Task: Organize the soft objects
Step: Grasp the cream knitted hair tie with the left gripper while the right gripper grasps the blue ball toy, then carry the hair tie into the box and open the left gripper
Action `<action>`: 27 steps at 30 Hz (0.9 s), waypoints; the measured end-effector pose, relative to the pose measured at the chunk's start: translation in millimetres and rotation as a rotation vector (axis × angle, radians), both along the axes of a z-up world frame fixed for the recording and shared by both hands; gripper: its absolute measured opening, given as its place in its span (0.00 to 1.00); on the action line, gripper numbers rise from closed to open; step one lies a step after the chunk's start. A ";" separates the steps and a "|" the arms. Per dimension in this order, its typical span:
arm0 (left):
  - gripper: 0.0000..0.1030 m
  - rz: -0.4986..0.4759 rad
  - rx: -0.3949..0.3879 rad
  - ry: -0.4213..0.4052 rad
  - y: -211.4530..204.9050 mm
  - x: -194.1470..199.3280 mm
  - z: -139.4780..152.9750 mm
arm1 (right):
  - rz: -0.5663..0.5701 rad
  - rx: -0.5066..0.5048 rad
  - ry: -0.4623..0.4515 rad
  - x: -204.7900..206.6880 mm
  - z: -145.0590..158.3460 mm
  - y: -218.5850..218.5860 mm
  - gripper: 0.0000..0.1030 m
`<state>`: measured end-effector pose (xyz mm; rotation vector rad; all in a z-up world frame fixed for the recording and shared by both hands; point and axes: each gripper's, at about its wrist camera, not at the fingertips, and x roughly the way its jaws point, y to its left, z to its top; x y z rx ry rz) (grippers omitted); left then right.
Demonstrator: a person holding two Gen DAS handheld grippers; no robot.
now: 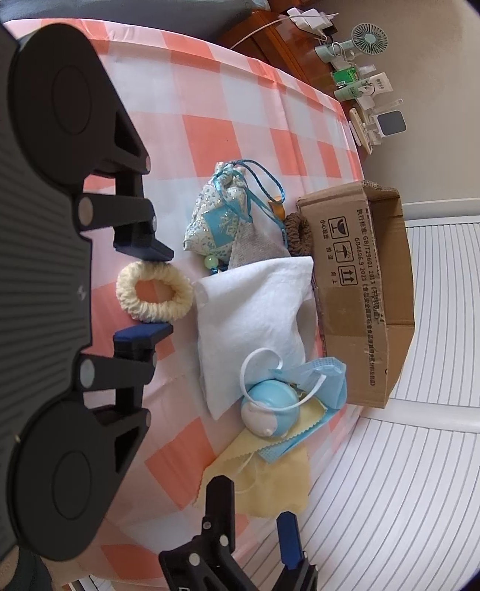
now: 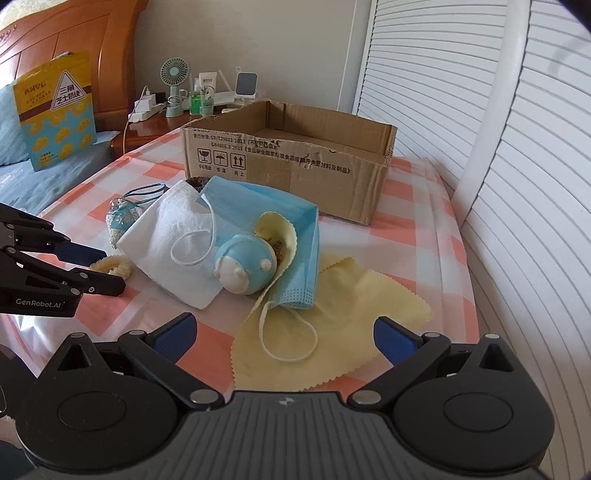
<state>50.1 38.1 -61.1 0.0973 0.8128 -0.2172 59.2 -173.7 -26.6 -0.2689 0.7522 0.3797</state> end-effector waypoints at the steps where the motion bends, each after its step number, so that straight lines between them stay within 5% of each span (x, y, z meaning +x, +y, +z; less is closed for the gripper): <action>1: 0.34 0.009 -0.003 0.001 1.6 0.0 -0.1 | 0.014 -0.004 -0.003 1.1 -0.4 2.4 1.00; 6: 0.34 0.063 -0.021 0.010 15.4 -0.2 -0.3 | 0.125 -0.023 -0.030 5.8 -0.9 18.9 0.96; 8: 0.34 0.075 -0.024 0.011 19.5 0.3 -0.6 | 0.183 -0.026 -0.049 8.2 -0.7 27.3 0.82; 12: 0.34 0.081 -0.028 0.007 21.1 0.3 -1.7 | 0.262 -0.064 -0.061 20.6 -3.6 43.9 0.72; 22: 0.34 0.064 -0.020 0.005 20.2 1.3 -1.9 | 0.323 -0.197 -0.089 41.2 -22.3 55.3 0.51; 27: 0.31 0.035 0.005 0.010 18.2 1.5 0.3 | 0.317 -0.182 -0.085 35.7 -15.5 50.1 0.51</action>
